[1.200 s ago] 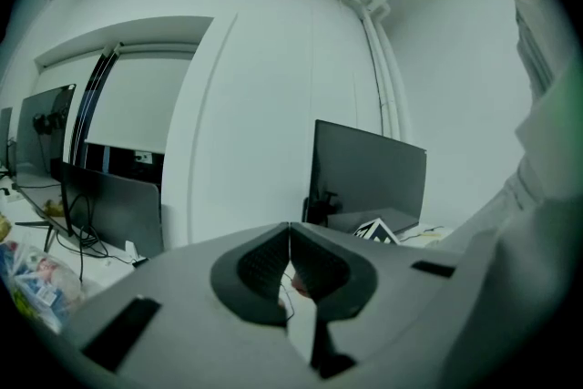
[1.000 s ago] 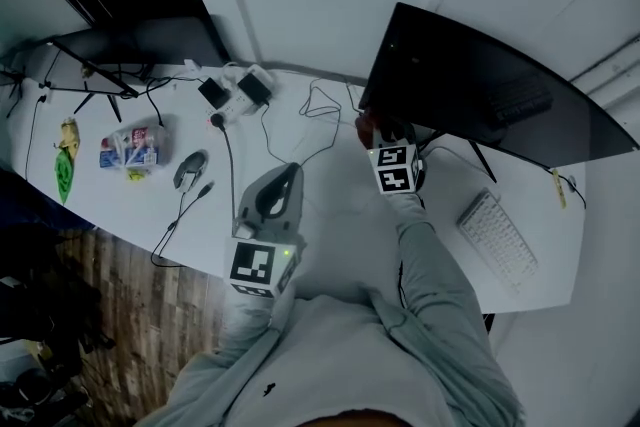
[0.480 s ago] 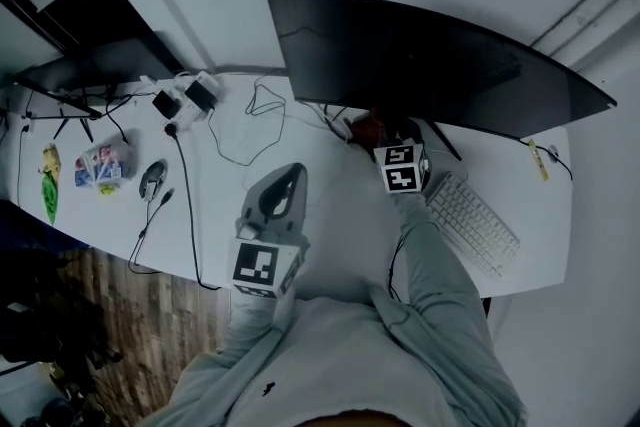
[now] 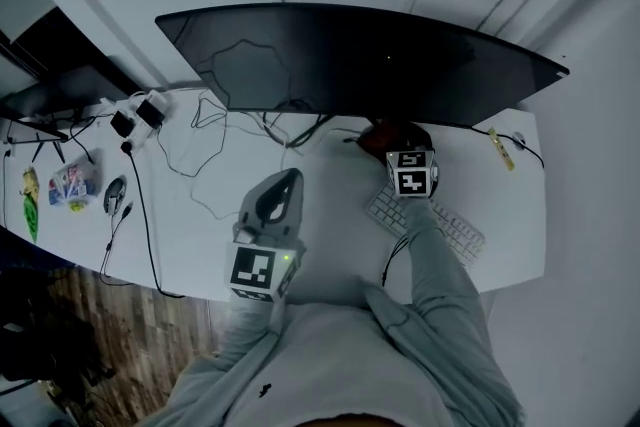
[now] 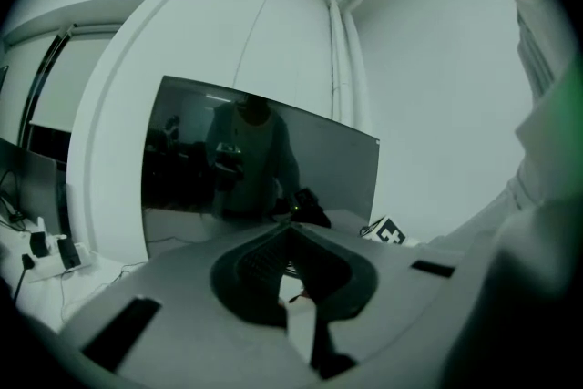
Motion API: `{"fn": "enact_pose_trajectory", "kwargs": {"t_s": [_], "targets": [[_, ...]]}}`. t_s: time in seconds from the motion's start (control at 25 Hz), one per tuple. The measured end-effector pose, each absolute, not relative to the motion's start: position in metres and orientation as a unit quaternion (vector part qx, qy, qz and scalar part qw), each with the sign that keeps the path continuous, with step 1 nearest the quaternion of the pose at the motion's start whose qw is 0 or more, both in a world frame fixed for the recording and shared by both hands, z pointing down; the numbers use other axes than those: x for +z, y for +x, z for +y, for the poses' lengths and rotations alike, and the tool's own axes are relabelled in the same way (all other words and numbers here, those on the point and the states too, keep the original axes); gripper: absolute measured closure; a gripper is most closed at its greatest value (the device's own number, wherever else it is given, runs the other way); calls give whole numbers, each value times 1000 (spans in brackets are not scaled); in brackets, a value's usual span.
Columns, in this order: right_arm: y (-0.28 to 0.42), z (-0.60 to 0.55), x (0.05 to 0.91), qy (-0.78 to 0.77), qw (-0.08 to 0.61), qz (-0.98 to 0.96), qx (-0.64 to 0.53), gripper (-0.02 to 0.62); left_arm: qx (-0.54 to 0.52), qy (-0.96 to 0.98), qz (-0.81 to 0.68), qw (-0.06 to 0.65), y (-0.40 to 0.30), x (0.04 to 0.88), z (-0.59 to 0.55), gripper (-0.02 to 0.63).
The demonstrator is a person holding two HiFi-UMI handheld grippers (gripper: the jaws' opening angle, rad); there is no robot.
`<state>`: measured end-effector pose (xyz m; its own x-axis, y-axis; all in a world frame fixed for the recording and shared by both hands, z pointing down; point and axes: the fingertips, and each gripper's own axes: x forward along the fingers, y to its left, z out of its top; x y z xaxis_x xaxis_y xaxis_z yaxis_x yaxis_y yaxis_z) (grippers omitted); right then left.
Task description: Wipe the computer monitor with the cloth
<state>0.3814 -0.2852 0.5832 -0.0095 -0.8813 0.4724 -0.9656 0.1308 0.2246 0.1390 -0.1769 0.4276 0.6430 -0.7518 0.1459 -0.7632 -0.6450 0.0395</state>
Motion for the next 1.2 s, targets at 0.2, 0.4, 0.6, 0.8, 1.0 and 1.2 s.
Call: {"fn": "enact_pose_trajectory", "kwargs": {"t_s": [0.2,0.4,0.6,0.8,1.0,1.2], "targets": [[464,-265,587,688,253,-672,104,560,68,910,-405,47,185,432,-166,584],[541,-246,589,723,231,-639,129,560,77,912,-400,41,219,433,-161,584],[586,-235,592,739,224,-621,137,560,85,913,-397,42,241,438,-157,584],[599,-231,592,743,214,-617,146,560,85,914,-394,39,252,436,-156,585],[600,-231,583,742,219,-621,129,560,87,915,-393,36,253,433,-155,586],[599,-231,560,752,203,-618,105,560,85,915,-392,33,250,430,-151,584]]}}
